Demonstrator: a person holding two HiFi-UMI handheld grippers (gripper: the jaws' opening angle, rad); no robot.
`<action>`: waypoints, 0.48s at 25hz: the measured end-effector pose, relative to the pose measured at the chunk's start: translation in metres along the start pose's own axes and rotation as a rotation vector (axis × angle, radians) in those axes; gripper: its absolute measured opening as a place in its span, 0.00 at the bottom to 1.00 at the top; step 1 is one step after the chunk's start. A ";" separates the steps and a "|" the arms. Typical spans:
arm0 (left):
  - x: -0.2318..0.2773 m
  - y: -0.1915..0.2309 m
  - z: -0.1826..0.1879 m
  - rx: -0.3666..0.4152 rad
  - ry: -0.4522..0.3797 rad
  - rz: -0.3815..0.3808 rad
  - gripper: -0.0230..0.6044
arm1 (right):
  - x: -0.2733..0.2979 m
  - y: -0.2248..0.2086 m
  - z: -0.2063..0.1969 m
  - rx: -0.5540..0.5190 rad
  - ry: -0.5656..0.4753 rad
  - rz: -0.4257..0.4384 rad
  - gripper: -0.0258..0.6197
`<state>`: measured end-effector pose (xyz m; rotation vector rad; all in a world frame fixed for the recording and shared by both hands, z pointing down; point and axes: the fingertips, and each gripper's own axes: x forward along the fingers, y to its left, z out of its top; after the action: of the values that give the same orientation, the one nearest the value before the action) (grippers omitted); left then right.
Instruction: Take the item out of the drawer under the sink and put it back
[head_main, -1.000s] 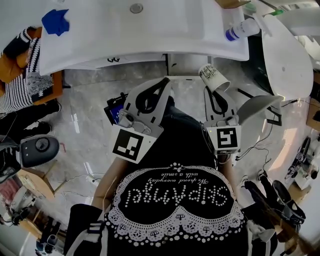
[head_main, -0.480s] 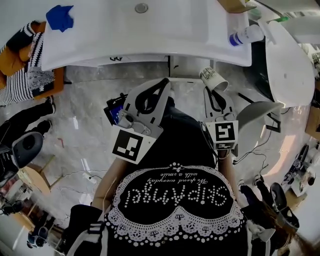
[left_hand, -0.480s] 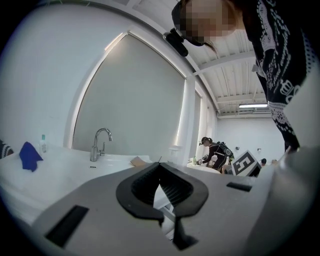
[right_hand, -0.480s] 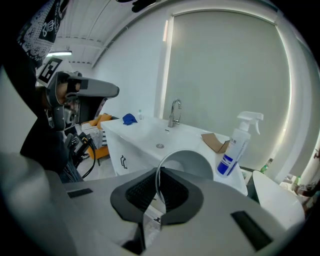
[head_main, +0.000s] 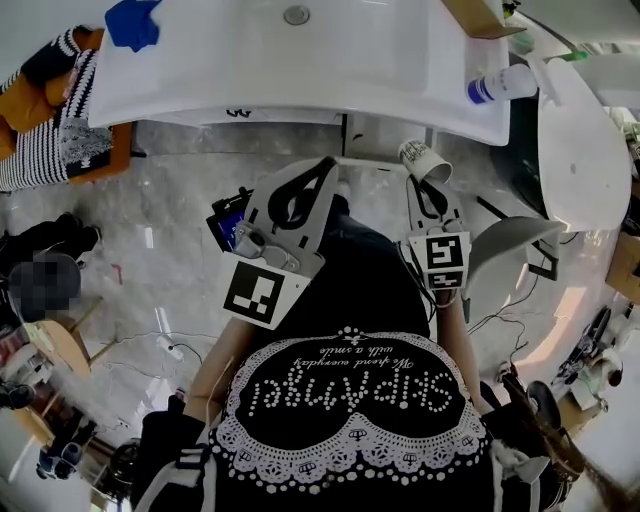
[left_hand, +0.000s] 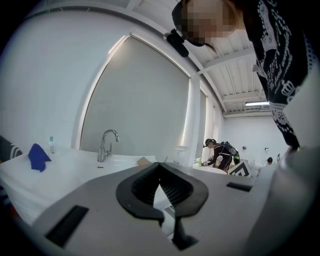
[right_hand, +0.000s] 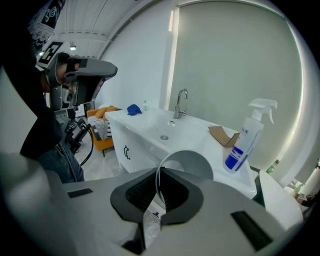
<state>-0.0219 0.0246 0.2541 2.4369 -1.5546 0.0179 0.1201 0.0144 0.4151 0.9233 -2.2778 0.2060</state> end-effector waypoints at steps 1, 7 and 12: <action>-0.001 0.001 0.000 0.000 -0.001 0.006 0.04 | 0.002 0.000 -0.001 -0.005 0.004 0.007 0.08; -0.002 0.004 0.001 -0.001 -0.003 0.045 0.04 | 0.017 -0.001 -0.010 -0.032 0.032 0.043 0.08; -0.004 0.006 -0.001 -0.005 0.001 0.070 0.04 | 0.029 -0.003 -0.023 -0.053 0.066 0.067 0.08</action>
<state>-0.0291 0.0259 0.2560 2.3772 -1.6366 0.0279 0.1184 0.0047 0.4508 0.8019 -2.2445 0.2017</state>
